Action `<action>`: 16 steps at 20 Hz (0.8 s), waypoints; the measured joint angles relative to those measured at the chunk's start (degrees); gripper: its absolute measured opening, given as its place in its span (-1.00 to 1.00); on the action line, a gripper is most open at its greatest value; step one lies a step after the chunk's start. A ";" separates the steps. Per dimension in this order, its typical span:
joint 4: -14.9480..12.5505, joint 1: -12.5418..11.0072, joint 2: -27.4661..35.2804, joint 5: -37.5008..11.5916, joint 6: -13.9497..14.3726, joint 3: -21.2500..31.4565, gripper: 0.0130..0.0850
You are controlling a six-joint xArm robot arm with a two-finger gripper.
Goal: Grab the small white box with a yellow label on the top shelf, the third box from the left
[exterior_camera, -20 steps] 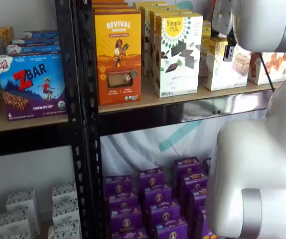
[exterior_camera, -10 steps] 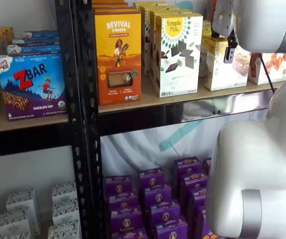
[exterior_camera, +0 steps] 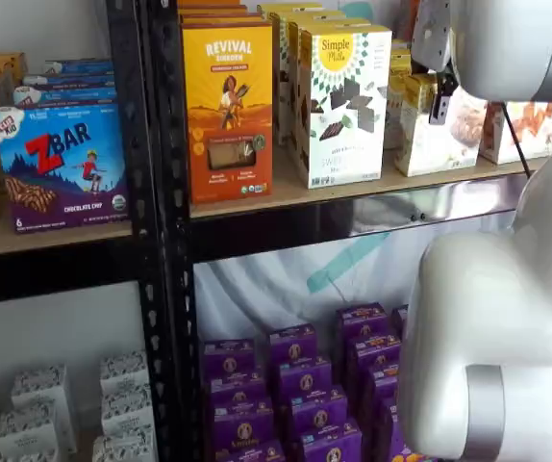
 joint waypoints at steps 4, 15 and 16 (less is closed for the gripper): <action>0.44 -0.18 0.04 0.22 -0.10 -0.14 0.11; 0.21 -0.01 0.12 0.57 0.06 -0.58 -0.11; 0.20 0.00 0.08 0.58 0.07 -0.54 -0.11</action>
